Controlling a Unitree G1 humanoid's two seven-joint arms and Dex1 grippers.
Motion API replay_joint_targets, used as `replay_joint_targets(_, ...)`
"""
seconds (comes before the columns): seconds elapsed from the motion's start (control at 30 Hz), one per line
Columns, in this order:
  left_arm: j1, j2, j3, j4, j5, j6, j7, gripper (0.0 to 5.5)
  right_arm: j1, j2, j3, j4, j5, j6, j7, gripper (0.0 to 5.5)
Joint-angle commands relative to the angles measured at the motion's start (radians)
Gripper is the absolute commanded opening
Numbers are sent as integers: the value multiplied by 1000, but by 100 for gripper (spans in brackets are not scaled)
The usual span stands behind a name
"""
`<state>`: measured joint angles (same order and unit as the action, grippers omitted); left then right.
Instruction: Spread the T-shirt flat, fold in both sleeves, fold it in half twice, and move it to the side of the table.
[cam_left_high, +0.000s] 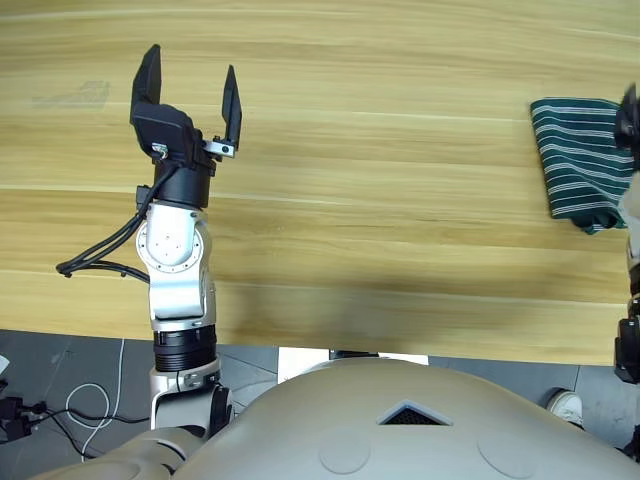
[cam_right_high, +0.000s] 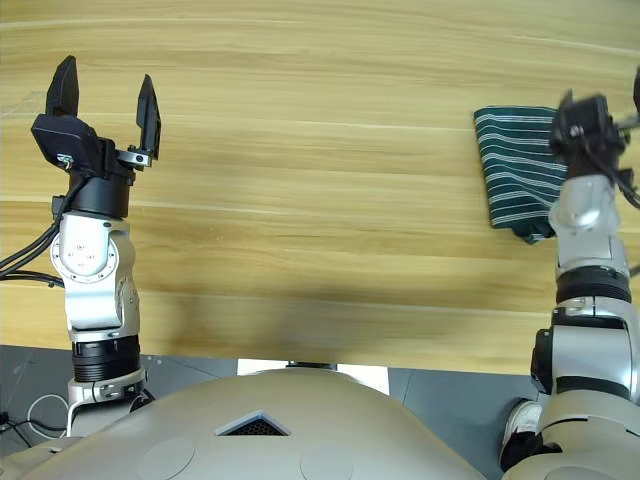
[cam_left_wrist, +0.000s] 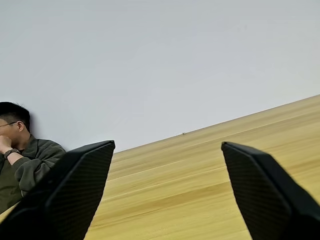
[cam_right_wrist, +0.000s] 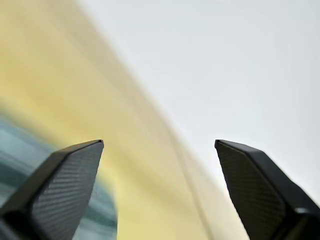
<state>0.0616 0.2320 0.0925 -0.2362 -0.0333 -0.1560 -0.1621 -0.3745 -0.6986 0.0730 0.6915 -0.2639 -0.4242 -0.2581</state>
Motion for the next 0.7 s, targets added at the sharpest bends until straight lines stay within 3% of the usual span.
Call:
replay_joint_targets(0.03,-40,-16,-18,-7,13,1,9,396,80,144,75,-497,-67,100,56,413)
replay_joint_targets(0.13,-65,-48,-13,91,59,-38,73,396,71,311,156,-420,43,-55,130,413)
replay_joint_targets(0.2,-92,-81,-45,188,79,-54,93,396,78,462,139,-277,195,-171,179,413)
replay_joint_targets(0.27,-94,-95,-89,218,107,-89,88,396,91,538,103,-207,270,-266,195,413)
replay_joint_targets(0.4,-31,-128,-103,212,144,-153,145,396,118,594,74,-174,306,-388,241,413)
replay_joint_targets(0.7,-30,-145,-109,240,176,-213,184,396,178,626,-17,-228,295,-399,240,413)
